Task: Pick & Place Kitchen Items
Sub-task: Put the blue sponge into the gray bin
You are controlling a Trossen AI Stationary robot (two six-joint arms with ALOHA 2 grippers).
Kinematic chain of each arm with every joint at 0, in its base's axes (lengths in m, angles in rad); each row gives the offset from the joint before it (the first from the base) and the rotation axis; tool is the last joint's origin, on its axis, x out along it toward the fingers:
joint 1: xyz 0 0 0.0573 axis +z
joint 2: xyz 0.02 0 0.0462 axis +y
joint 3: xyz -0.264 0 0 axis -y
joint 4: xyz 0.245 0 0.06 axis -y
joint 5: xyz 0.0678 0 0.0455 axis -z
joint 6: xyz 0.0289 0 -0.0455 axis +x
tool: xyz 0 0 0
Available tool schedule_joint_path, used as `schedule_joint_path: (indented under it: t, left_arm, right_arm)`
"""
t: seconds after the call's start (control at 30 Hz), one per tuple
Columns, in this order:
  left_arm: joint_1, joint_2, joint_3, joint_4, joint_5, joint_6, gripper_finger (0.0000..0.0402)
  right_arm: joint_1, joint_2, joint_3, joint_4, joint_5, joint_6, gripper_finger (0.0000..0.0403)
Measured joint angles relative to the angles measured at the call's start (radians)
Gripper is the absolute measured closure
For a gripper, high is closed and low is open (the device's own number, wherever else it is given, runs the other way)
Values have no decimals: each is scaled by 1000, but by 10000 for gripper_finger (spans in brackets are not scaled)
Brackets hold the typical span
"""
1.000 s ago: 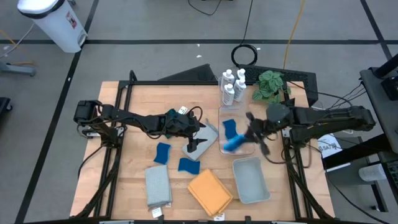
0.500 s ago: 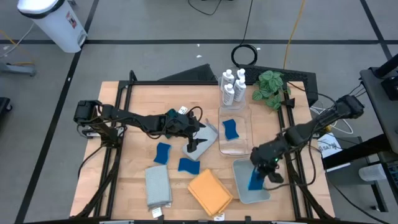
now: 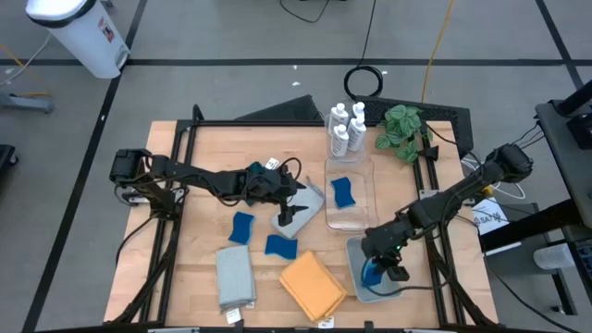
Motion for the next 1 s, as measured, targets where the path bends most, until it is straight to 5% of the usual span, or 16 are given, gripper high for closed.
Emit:
schedule_joint_path:
  t: [0.4, 0.8, 1.0]
  left_arm:
    - [0, 0, 0, 1, 0, 0, 80]
    - [0, 0, 0, 1, 0, 0, 80]
    - [0, 0, 0, 1, 0, 4, 80]
  right_arm:
    - [-20, -29, 0, 15, 47, -83, 200]
    - [-128, -295, 0, 158, 55, -296, 181]
    - [-231, -286, 30, 236, 293, -286, 181]
